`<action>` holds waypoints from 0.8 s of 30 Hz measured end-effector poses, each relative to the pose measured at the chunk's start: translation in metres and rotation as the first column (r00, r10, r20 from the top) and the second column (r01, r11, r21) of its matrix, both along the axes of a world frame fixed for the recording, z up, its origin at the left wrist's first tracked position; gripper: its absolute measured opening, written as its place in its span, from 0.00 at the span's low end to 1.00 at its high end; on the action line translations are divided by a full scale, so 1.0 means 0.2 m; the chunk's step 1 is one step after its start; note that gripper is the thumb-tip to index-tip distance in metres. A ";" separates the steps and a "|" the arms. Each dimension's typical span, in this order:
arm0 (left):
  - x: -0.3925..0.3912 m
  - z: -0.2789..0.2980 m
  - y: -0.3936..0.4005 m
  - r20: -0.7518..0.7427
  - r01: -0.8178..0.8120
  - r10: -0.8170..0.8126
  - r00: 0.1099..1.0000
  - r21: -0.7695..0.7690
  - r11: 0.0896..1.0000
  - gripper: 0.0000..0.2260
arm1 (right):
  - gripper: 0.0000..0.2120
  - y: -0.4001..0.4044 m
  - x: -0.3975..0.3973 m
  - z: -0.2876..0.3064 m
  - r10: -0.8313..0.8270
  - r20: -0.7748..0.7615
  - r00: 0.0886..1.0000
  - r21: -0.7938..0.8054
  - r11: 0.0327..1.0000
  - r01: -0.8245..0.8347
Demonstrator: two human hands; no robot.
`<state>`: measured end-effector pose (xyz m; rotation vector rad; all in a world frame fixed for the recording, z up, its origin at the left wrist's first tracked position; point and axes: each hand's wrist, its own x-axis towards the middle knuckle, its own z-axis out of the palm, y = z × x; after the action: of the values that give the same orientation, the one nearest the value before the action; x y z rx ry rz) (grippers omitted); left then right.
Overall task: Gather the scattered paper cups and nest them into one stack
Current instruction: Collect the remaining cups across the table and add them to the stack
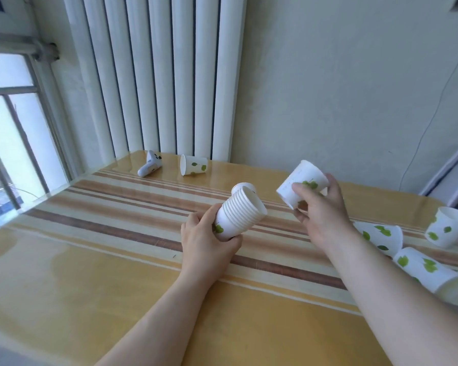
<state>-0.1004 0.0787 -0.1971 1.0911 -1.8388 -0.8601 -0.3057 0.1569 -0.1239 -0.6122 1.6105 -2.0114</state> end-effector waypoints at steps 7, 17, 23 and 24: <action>0.00 0.00 0.00 0.014 -0.007 0.007 1.000 -0.016 1.000 0.30 | 0.46 0.00 0.15 0.00 0.251 -0.005 0.968 -0.018 0.968 -0.251; 0.00 -0.01 -0.01 0.017 -0.007 0.007 1.000 -0.004 1.000 0.31 | 0.29 -0.06 0.21 -0.04 0.329 -0.121 0.937 0.027 0.944 -0.328; 0.00 -0.02 -0.04 -0.089 -0.038 0.045 0.995 0.070 0.997 0.30 | 0.53 -0.07 0.20 -0.10 0.370 -0.128 0.920 0.133 0.926 -0.354; 0.00 -0.02 -0.05 -0.106 -0.042 0.051 0.993 0.085 0.996 0.29 | 0.53 -0.08 0.19 -0.11 0.352 -0.129 0.927 0.166 0.929 -0.330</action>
<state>-0.1001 0.0687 -0.2018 1.1122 -1.6957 -0.9563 -0.2670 0.1412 -0.1464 -0.9458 1.5895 -1.6142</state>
